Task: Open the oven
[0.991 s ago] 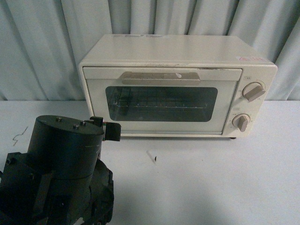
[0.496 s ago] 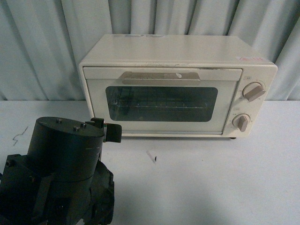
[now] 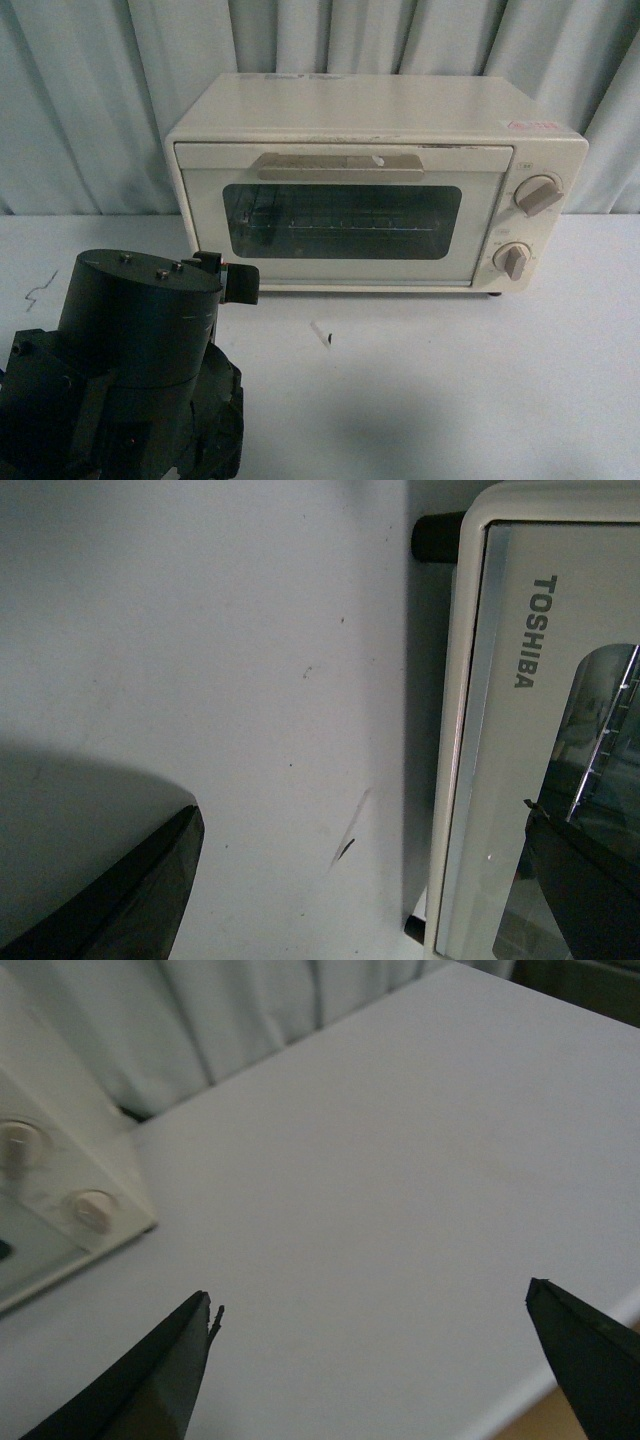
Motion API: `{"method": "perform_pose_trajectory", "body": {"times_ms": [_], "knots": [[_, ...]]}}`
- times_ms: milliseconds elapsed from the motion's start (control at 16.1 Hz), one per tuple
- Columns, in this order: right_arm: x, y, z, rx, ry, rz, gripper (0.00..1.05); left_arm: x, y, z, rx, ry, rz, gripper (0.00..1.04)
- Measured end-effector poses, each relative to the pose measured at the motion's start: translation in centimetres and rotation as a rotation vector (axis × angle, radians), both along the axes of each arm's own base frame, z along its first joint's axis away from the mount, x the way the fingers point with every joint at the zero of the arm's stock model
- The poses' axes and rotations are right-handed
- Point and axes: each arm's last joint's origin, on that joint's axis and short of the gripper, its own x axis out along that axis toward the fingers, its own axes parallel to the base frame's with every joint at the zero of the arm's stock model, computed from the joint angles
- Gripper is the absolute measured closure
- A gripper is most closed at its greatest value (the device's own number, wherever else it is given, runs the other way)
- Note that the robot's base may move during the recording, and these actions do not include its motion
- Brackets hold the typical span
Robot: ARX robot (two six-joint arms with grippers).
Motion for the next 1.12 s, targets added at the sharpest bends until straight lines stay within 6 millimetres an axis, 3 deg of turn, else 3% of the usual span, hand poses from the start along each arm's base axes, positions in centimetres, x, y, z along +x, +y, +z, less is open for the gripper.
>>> {"method": "perform_pose_trajectory", "body": {"times_ms": [248,372,496,558,681,867,1115], "knots": [[5.5,1.6,0.8,-0.091,-0.035,0.151,0.48,0.0,0.0,0.0,-0.001,-0.001,0.0,0.07],[8.4,4.7,0.8,-0.146,-0.031,0.289,0.71,0.0,0.0,0.0,-0.001,-0.001,0.0,0.07],[9.9,7.3,1.2,-0.18,-0.041,0.388,0.88,0.0,0.0,0.0,-0.001,-0.001,-0.001,0.07],[10.8,9.4,1.9,-0.207,-0.065,0.462,1.02,0.0,0.0,0.0,-0.001,-0.001,0.0,0.07],[12.2,11.3,2.7,-0.241,-0.105,0.535,1.03,0.0,0.0,0.0,-0.001,-0.001,0.0,0.07],[13.8,11.7,1.7,-0.257,-0.063,0.567,1.03,0.0,0.0,0.0,-0.001,-0.001,0.0,0.07],[16.2,13.1,2.2,-0.243,-0.107,0.666,1.03,0.0,0.0,0.0,-0.001,-0.001,0.0,0.07]]}}
